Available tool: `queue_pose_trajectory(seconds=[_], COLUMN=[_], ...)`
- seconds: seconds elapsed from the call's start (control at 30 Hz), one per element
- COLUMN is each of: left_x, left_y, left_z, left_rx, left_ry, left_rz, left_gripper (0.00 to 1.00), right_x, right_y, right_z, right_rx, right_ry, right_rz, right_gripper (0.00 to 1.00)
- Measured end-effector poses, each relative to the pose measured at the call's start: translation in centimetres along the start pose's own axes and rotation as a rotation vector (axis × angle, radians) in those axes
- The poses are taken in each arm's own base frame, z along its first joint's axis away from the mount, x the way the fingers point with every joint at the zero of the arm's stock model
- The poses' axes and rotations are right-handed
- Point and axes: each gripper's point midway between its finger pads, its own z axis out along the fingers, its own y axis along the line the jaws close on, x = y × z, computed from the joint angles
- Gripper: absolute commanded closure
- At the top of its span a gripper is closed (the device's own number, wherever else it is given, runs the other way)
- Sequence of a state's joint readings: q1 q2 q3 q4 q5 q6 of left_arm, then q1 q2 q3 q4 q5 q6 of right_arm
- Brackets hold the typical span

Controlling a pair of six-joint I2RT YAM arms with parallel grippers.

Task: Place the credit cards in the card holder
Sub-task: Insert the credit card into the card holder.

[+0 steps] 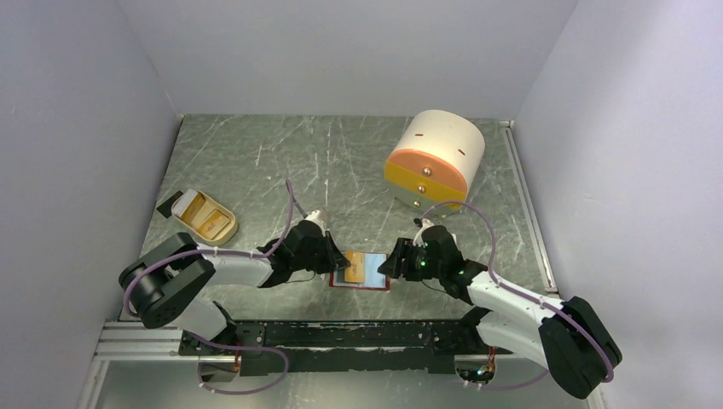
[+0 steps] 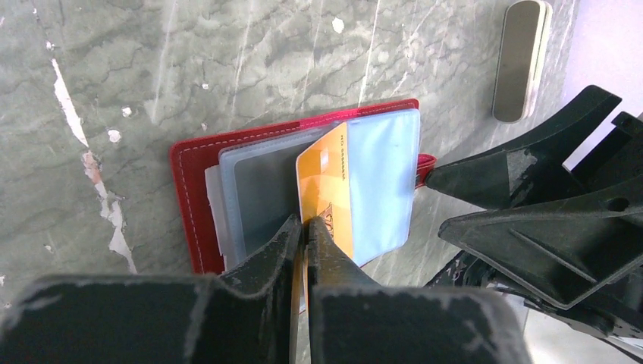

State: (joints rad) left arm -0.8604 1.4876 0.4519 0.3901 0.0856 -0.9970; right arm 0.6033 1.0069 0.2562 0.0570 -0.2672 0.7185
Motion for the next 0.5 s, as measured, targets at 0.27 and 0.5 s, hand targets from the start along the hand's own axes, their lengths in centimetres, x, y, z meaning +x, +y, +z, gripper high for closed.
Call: queue_pose_trajectory(seconds=[0.27,0.5], left_x=[-0.3,-0.6], left_y=[-0.6,-1.1], left_z=[0.6,0.9], left_rx=[0.006,0.0], left_ry=[0.016,0.029], left_rz=[0.054,0.103], left_gripper=[0.91,0.91], right_x=[0.1,0.2], right_y=[0.0,0.0], right_z=[0.0,0.0], right_rx=[-0.006,-0.004], right_ry=[0.004,0.006], right_rz=[0.0,0.001], right_gripper=[0.41,0.41])
